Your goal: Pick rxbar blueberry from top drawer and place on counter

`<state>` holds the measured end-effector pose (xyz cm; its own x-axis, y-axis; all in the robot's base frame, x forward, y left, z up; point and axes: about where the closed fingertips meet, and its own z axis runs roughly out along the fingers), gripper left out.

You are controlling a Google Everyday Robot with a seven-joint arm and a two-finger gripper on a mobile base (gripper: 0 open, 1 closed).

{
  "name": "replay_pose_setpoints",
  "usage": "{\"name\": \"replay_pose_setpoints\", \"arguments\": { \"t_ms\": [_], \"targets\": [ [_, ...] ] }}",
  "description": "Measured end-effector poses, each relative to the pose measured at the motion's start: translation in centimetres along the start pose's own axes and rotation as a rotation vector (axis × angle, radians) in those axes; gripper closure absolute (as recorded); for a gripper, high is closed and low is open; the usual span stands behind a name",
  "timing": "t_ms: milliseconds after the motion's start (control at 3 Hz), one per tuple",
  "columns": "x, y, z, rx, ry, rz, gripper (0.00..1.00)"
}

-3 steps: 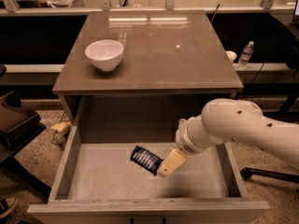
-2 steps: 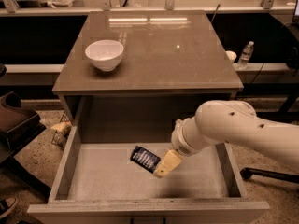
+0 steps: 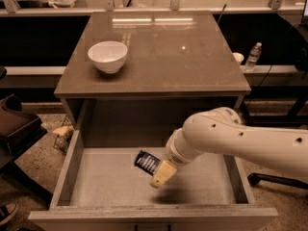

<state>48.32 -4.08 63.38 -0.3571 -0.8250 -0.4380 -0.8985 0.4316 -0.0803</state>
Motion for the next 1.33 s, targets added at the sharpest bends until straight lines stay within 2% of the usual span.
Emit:
{"name": "replay_pose_setpoints", "arguments": {
  "t_ms": [333, 1000, 1333],
  "targets": [
    [0.2, 1.5, 3.2, -0.030, 0.006, 0.023, 0.00],
    [-0.4, 1.8, 3.9, -0.043, 0.001, 0.024, 0.00],
    [-1.2, 2.7, 6.5, -0.072, -0.005, 0.033, 0.18]
  ]
}}
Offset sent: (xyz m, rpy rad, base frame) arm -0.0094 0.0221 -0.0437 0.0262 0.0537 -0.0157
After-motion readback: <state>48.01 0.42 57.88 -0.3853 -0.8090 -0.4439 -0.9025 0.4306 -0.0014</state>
